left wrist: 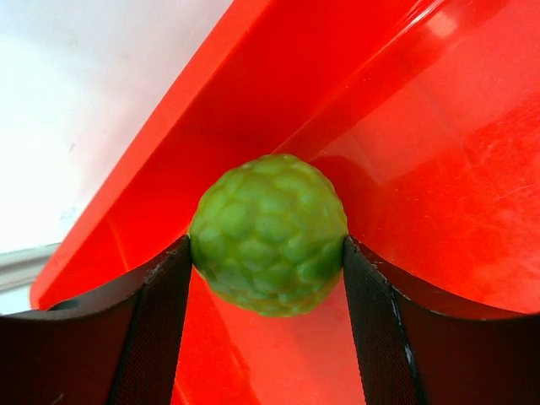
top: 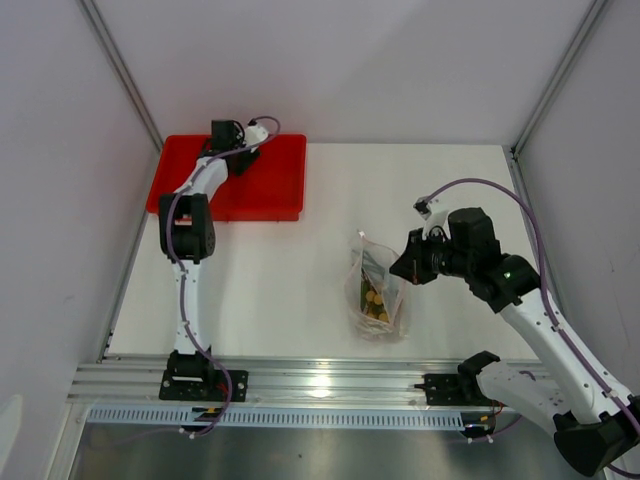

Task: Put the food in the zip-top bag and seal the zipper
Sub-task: Pick up the fake fruit from the bin.

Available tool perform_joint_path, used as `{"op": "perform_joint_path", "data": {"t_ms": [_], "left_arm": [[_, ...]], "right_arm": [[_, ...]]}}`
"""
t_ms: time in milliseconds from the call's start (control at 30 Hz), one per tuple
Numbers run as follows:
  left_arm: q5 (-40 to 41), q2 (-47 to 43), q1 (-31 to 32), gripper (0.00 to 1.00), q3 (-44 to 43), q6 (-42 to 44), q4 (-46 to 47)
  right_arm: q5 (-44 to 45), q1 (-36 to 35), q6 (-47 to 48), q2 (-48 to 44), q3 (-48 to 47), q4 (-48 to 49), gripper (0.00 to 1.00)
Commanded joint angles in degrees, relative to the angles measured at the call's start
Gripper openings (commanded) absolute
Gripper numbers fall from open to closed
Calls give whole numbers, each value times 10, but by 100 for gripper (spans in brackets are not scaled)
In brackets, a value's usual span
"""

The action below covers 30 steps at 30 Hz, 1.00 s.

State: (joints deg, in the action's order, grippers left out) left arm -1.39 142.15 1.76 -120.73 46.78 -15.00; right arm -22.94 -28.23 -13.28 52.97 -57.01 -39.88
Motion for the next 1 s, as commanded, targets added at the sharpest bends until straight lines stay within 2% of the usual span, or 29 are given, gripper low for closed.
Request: {"op": "perform_joint_path", "data": {"t_ms": [0,233,500,567,733,800,967], "left_arm": [[-14,-56,5,0,9,-62,-2],[-24,-132,11,0,64,-140,12],[11,-243,43,0,129,-245,16],[24,-273,57,0,167,-285,4],[-28,-398,96,0,260,-394,-24],[-41,-440,133,0,281,-429,-43],[-88,-628,222,0,385,-498,-42]], "right_arm": [[-2,8,-3,-10,-1,30,0],[-10,16,-25,-16,-3,40,0],[29,17,-39,21,-25,2,0],[39,17,-35,31,-34,-4,0],[69,16,-29,65,-54,-20,0],[83,14,-28,70,-66,-21,0],[112,5,-35,90,-100,-39,0]]}}
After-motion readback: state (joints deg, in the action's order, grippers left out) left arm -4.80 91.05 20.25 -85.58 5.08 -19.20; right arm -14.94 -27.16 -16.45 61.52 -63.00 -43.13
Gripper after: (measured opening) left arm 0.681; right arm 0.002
